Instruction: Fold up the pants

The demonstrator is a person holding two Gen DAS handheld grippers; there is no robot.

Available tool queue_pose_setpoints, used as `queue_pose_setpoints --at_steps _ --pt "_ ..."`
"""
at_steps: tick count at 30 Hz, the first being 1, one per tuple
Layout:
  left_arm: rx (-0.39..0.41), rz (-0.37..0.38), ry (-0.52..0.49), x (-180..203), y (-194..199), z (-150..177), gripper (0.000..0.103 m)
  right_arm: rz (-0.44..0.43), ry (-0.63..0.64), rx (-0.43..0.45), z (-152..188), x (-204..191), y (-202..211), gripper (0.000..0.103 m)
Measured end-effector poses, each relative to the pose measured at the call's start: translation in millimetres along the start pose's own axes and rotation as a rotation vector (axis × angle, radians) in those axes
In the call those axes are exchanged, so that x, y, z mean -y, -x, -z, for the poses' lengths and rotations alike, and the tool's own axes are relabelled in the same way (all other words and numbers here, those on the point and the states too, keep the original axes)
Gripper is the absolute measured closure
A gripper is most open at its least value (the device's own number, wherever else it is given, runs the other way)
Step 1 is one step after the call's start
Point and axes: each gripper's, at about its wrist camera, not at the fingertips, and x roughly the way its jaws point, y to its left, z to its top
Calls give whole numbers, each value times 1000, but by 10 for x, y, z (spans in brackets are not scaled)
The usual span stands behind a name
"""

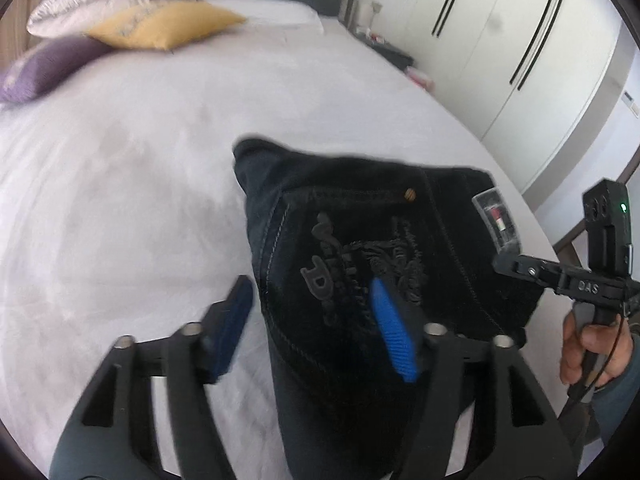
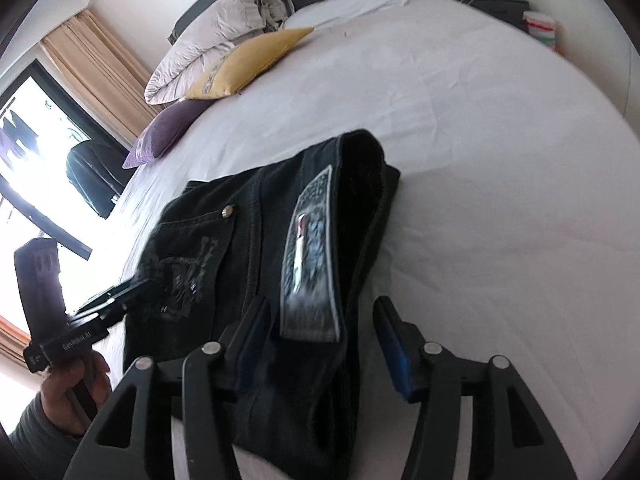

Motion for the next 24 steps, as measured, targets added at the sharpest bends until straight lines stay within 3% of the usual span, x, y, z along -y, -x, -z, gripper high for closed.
queue_pose_setpoints --at_steps 2,4,6,11,14,16,19,22,24 --pt "63 -31 -8 46 244 24 21 37 17 47 74 -89 244 33" --pt "153 -54 -25 120 562 56 6 74 48 99 122 -210 494 32" --pt "277 -122 -71 299 1006 108 0 115 91 179 180 -391 837 27" --pt "478 -295 -143 767 1883 274 0 177 145 415 326 -784 1649 0" --pt "574 -337 -88 930 2340 401 0 191 175 550 414 -1020 2112 0" --pt "615 -343 -62 1020 2584 475 0 215 194 609 476 -1169 2378 0" --pt "613 -340 -49 1111 2824 613 0 228 220 670 555 -1341 2686 0" --pt "653 -439 -87 1253 2997 768 0 224 221 727 660 -1461 2956 0" --pt "633 -484 -115 1332 3038 816 0 208 213 721 742 -1527 3092 0"
